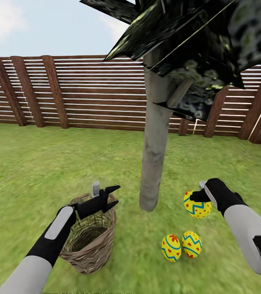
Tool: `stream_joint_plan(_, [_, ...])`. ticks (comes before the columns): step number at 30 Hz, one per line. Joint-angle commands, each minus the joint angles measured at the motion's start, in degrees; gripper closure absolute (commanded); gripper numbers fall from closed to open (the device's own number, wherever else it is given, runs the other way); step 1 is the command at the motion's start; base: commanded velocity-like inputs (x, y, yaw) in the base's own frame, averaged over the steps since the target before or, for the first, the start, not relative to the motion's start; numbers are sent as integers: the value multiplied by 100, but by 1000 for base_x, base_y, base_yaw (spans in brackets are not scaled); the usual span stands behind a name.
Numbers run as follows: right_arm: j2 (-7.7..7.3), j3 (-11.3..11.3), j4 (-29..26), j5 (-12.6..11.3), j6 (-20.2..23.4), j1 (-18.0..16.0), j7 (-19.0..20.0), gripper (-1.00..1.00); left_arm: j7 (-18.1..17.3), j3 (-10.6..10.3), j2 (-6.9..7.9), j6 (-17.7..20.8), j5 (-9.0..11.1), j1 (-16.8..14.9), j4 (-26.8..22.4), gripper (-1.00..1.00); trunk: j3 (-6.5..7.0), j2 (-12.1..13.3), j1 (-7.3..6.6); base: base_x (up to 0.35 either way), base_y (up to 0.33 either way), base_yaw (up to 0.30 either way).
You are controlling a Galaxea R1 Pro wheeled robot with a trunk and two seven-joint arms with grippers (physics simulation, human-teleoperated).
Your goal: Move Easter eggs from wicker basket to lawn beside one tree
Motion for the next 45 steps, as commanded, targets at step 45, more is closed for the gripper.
stream_joint_plan(45, [10, -51, 1628, 57, -1806, 166, -973, 100, -39, -2232, -583, -844, -47, 5, 665, -100, -209, -2, -1, 142, -67, -129])
